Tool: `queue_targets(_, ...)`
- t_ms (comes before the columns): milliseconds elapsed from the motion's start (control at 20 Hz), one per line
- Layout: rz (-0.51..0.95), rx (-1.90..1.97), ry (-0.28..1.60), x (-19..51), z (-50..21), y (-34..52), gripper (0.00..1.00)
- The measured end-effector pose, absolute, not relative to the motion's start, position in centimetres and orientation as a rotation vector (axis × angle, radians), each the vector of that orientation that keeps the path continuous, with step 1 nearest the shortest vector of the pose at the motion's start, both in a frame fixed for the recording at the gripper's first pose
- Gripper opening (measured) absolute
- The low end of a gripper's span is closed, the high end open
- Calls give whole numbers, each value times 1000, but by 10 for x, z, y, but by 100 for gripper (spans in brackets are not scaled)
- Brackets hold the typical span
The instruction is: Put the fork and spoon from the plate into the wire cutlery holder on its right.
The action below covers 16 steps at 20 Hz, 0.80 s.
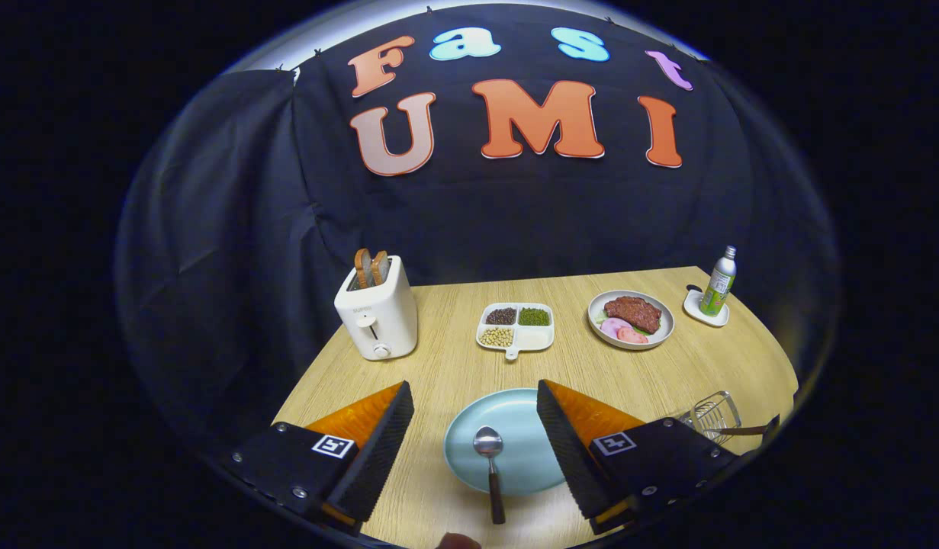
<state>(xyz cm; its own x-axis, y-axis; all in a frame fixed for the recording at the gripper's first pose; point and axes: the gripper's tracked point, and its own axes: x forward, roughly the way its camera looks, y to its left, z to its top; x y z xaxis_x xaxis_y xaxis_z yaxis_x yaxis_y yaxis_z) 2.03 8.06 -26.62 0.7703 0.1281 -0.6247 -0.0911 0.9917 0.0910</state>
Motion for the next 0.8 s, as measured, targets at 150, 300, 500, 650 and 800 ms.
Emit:
queue_targets(150, 87, 27, 802, 2, -300, 80, 98)
queue_targets(300, 72, -45, 948, -7, -335, 82, 98)
queue_targets(500, 29, -110, 1141, -23, -372, 74, 98)
queue_targets(650, -8, -113, 1229, -28, -393, 65, 98)
queue_targets(800, -19, -97, 1306, -33, -408, 59, 97)
